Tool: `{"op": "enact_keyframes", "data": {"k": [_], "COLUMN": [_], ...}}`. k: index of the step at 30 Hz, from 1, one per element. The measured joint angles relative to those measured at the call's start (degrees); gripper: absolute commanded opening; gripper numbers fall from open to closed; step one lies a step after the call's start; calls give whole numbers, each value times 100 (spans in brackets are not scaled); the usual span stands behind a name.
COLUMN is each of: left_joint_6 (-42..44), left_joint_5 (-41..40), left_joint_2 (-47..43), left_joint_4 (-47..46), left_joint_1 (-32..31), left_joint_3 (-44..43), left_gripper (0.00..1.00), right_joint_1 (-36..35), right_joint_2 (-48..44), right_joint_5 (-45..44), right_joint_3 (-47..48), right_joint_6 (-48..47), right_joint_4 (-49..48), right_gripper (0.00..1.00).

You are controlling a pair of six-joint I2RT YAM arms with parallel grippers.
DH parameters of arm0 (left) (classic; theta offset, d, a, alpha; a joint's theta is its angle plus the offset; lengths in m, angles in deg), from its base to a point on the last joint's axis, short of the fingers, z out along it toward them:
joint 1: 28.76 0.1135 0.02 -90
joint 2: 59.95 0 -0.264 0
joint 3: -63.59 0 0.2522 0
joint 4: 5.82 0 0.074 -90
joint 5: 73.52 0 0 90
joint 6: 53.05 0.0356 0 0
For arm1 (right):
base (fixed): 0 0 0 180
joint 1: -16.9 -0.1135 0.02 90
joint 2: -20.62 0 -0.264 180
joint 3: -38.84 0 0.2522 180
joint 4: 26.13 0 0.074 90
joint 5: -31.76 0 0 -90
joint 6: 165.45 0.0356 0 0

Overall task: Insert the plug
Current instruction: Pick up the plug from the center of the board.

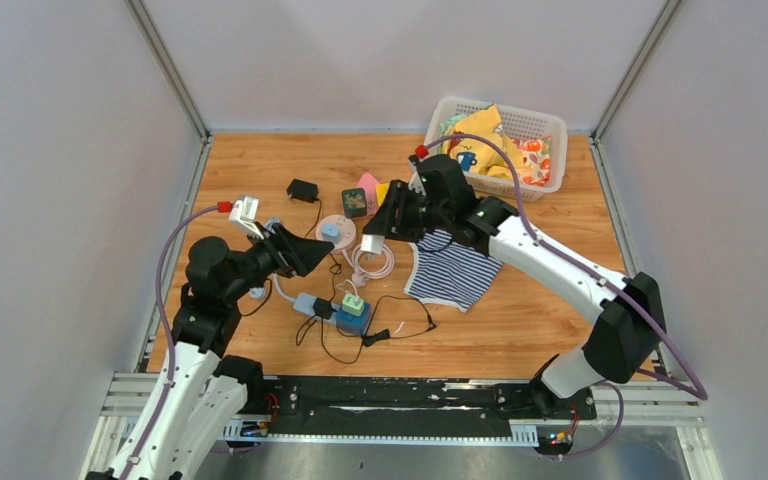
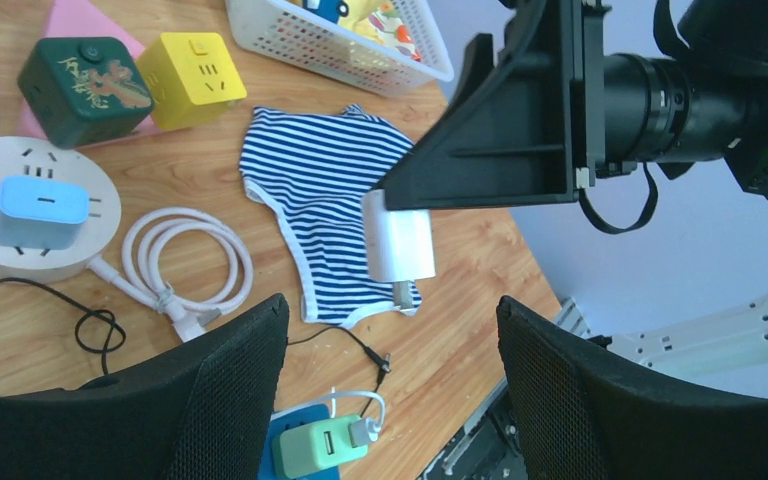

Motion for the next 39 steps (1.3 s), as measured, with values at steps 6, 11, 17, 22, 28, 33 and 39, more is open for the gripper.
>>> {"op": "enact_keyframes", "data": {"k": [6, 11, 17, 22, 28, 33, 39], "left_joint_6": [118, 326, 562, 723, 1084, 1744, 2601], "left_joint_5": [-203, -358, -382, -282, -72, 149, 452], "left_joint_2": [162, 446, 879, 992, 957, 841, 765], "left_joint_4": [-101, -142, -153, -195, -214, -144, -76], "left_joint_1": [-315, -391, -457, -514, -551, -551, -551], "left_joint_3": [0, 0, -17, -92, -98, -74, -31], "left_gripper": [79, 77, 66, 37, 10, 0, 0], "right_joint_1": [-251, -369, -424, -435, -435, -428, -415], "right_joint_2": [374, 431, 431, 431, 431, 431, 431], "right_joint_5": [0, 4, 4, 7, 101, 424, 732], "right_joint_3": [361, 450, 455, 457, 457, 459, 490], "right_joint_6": [234, 291, 306, 297, 138, -170, -549], "right_joint_4": [-240, -315, -358, -367, -385, -398, -258], "right_gripper": [30, 30, 30, 30, 32, 42, 54]}}
